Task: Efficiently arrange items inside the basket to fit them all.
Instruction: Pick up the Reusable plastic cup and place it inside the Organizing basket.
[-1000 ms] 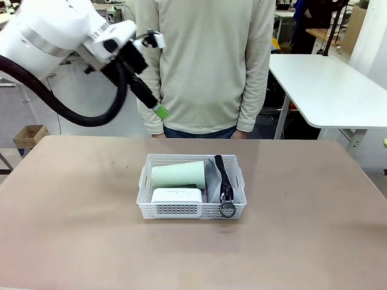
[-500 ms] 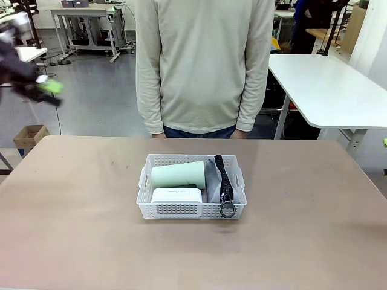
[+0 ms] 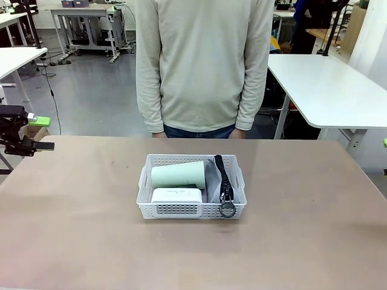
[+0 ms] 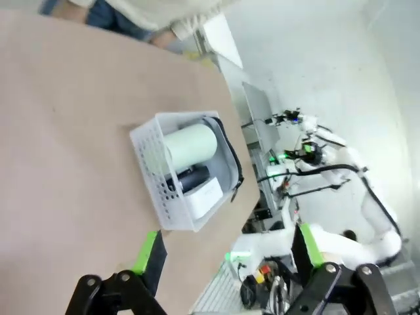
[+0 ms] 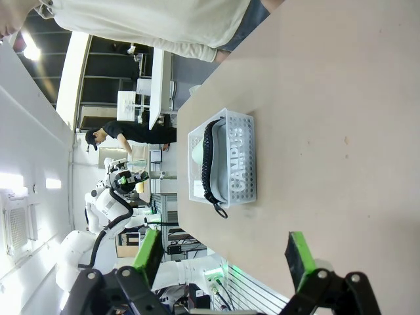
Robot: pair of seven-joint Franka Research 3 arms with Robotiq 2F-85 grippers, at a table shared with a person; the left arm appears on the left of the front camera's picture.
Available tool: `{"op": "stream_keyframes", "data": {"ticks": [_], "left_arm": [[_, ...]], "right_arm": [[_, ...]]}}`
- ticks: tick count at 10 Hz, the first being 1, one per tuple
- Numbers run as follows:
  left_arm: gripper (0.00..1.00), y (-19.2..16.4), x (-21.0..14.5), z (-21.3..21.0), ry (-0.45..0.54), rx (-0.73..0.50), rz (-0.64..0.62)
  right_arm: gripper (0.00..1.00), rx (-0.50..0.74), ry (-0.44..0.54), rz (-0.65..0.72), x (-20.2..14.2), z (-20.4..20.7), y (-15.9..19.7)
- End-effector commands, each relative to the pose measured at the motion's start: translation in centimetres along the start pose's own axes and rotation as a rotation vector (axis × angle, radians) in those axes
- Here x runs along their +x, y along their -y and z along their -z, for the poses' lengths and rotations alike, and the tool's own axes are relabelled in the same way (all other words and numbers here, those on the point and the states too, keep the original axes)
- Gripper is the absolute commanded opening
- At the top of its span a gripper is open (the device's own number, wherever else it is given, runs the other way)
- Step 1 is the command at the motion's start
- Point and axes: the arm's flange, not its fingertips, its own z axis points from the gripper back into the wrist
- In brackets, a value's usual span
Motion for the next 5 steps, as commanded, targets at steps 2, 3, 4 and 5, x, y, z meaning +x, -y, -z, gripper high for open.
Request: {"op": "stream_keyframes", "data": {"ticks": [2, 3, 4, 5], "left_arm": [[1.00, 2.57, 1.15, -3.79, 0.038, 0.055, 0.078], [1.00, 2.57, 1.15, -3.79, 0.038, 0.055, 0.078], [1.00, 2.57, 1.15, -3.79, 0.038, 0.055, 0.078], [1.00, 2.57, 1.15, -3.79, 0.038, 0.055, 0.078]], "right_arm": [[1.00, 0.017, 0.005, -0.029, 0.09, -0.11, -0.06], [1.00, 0.017, 0.005, -0.029, 0.09, -0.11, -0.06], [1.00, 0.017, 0.005, -0.029, 0.09, -0.11, -0.06], [1.00, 0.017, 0.005, -0.029, 0.09, -0.11, -0.06]]}}
